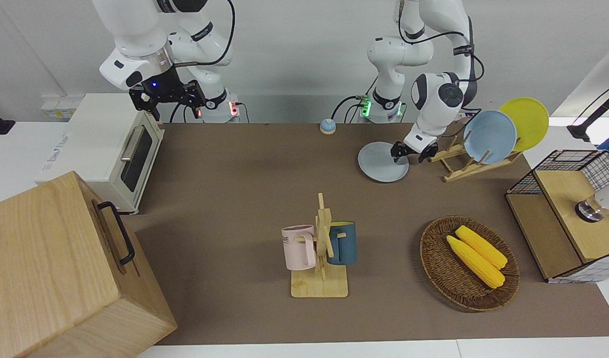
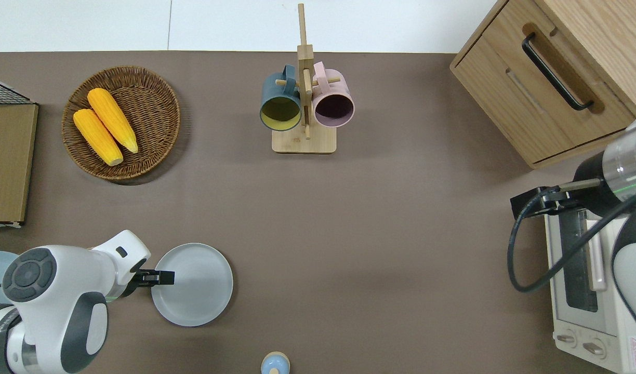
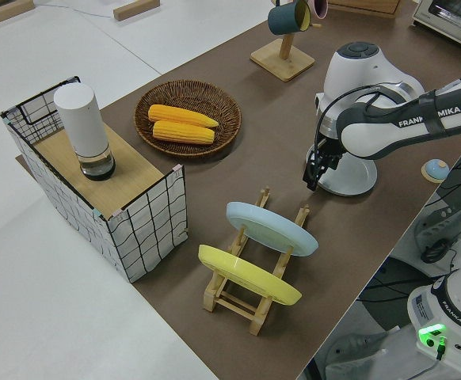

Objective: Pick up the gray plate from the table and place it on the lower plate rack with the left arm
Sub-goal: 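Close the left gripper on the gray plate's rim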

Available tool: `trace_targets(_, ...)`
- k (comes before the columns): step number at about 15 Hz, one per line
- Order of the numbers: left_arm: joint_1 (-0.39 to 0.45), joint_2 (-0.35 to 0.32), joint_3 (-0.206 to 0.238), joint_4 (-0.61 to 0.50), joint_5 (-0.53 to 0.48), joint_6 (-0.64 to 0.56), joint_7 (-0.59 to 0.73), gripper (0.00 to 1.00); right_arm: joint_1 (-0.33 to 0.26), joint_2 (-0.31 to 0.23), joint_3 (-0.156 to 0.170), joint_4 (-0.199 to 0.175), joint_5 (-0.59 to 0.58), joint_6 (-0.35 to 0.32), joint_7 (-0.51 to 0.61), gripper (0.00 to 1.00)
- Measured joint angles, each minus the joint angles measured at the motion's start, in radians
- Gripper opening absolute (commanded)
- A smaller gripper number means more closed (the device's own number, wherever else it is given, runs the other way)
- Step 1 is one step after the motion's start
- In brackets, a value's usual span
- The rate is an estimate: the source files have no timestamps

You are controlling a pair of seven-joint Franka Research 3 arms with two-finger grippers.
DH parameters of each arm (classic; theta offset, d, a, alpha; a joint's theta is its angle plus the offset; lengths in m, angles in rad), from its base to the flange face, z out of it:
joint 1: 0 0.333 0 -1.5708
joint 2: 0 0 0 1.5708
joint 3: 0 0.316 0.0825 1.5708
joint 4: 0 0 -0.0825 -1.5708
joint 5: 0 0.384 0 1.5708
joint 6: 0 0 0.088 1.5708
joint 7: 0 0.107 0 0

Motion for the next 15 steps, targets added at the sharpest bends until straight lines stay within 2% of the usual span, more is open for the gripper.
trace_targets(1, -0.003, 0.010, 0.000, 0.000, 0.000, 0.007, 0.000, 0.78, 0.000, 0.000, 0.000, 0.000, 0.000, 0.000, 0.000, 0.983)
trace_targets(2, -0.006, 0.019, 0.000, 0.000, 0.000, 0.012, 0.000, 0.57, 0.000, 0.000, 0.000, 0.000, 0.000, 0.000, 0.000, 0.983)
trace_targets(4, -0.009, 0.034, 0.000, 0.000, 0.000, 0.028, -0.001, 0.26, 0.000, 0.000, 0.000, 0.000, 0.000, 0.000, 0.000, 0.983)
trace_targets(7, -0.009, 0.037, 0.000, 0.001, 0.000, 0.031, -0.001, 0.00, 0.000, 0.000, 0.000, 0.000, 0.000, 0.000, 0.000, 0.983)
trace_targets(15, -0.009, 0.019, 0.001, 0.002, 0.000, 0.028, 0.005, 0.00, 0.000, 0.000, 0.000, 0.000, 0.000, 0.000, 0.000, 0.983)
